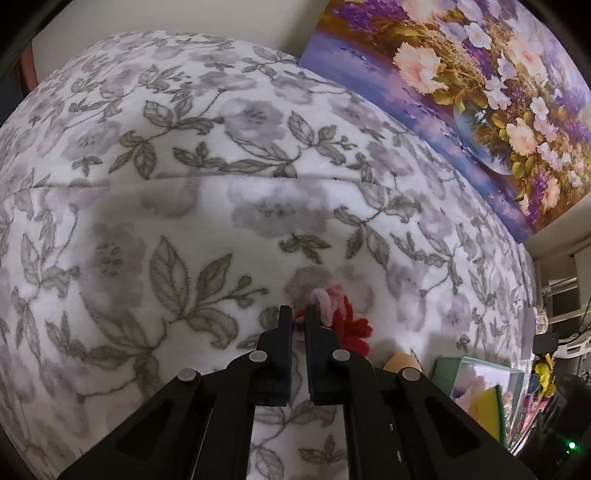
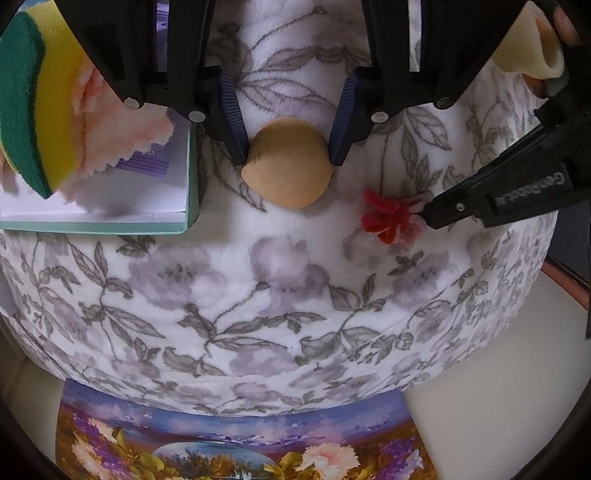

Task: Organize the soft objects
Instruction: 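Grasp the red flower clip with the left tool while the right tool grasps the beige round sponge, then hold the clip in the left tool while the right tool holds the beige sponge above the bed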

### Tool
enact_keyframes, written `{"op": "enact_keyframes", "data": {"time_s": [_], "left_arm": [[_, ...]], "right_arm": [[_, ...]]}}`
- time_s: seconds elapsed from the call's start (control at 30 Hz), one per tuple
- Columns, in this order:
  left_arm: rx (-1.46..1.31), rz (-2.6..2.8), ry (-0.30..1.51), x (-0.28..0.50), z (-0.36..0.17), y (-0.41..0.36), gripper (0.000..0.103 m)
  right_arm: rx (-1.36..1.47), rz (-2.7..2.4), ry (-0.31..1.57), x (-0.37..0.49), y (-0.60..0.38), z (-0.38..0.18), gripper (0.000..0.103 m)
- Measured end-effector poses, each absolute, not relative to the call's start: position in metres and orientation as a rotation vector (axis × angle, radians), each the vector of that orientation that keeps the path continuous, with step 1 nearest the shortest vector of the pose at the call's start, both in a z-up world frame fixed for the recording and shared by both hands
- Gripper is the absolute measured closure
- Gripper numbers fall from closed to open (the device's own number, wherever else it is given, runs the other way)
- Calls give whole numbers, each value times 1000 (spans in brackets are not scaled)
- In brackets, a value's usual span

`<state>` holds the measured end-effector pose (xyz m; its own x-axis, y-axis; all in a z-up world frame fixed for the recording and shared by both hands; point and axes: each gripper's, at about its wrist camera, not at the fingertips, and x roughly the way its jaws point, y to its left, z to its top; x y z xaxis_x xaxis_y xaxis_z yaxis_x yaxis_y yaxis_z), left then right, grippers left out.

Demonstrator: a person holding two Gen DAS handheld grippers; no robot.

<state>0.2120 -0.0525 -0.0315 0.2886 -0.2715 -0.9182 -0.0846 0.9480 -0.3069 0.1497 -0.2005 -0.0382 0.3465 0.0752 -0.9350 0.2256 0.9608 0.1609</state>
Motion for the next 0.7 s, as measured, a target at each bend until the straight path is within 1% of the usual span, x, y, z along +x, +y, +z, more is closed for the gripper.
{"op": "enact_keyframes", "data": {"time_s": [0.3, 0.43, 0.7], "left_arm": [[-350, -121, 1289, 199, -24, -37, 99], [-360, -115, 1273, 190, -11, -32, 100], [-351, -133, 1222, 164, 19, -29, 101]], "right_arm": [[295, -79, 1200, 137, -200, -21, 56], [308, -64, 1191, 128, -200, -11, 56], [290, -64, 1182, 97, -201, 9, 56]]}}
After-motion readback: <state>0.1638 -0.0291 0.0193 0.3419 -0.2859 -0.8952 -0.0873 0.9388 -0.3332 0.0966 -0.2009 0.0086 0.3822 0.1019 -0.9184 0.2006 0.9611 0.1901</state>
